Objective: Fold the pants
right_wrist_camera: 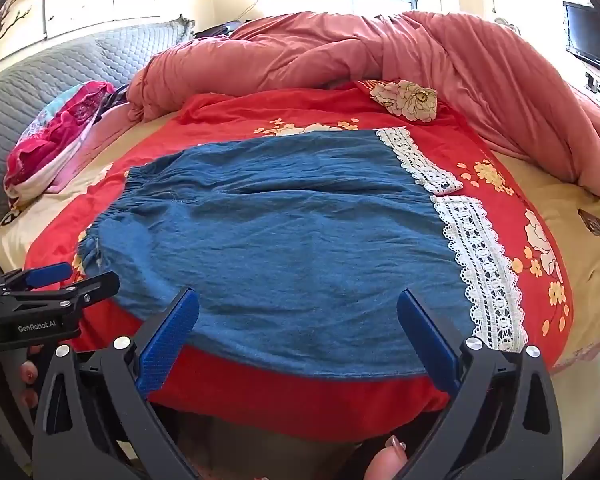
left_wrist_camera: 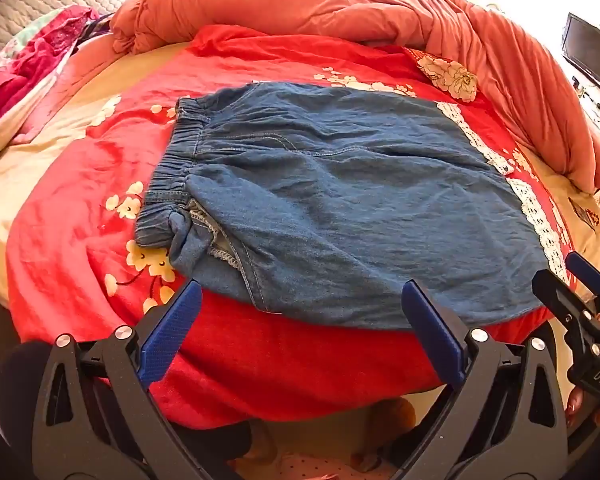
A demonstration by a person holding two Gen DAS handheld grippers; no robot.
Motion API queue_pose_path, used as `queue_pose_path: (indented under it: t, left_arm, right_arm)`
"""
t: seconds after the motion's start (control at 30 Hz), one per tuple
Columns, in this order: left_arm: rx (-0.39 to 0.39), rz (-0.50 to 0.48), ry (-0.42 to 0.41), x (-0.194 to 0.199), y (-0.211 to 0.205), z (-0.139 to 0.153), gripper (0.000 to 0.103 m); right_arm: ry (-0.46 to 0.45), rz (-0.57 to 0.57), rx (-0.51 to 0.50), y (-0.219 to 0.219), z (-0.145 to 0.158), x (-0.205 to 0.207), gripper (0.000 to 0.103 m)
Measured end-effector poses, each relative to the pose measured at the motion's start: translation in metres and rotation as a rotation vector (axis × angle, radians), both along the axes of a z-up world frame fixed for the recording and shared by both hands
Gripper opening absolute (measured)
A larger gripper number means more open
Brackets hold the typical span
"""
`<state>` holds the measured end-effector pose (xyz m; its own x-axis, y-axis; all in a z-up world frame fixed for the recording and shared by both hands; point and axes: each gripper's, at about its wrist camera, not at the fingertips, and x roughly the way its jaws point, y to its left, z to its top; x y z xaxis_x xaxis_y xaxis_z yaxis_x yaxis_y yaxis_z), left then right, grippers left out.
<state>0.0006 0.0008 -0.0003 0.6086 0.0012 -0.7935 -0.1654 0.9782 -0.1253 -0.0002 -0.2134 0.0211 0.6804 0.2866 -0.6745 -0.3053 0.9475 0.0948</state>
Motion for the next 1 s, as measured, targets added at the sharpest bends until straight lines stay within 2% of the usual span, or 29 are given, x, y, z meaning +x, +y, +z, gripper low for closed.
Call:
queue_pose_path:
  t: [1.0]
  left_arm:
    - [0.031, -0.039, -0.038, -0.005, -0.013, 0.012, 0.094]
  right_arm:
    - [0.017, -0.013, -0.002, 0.0, 0.002, -0.003, 0.099]
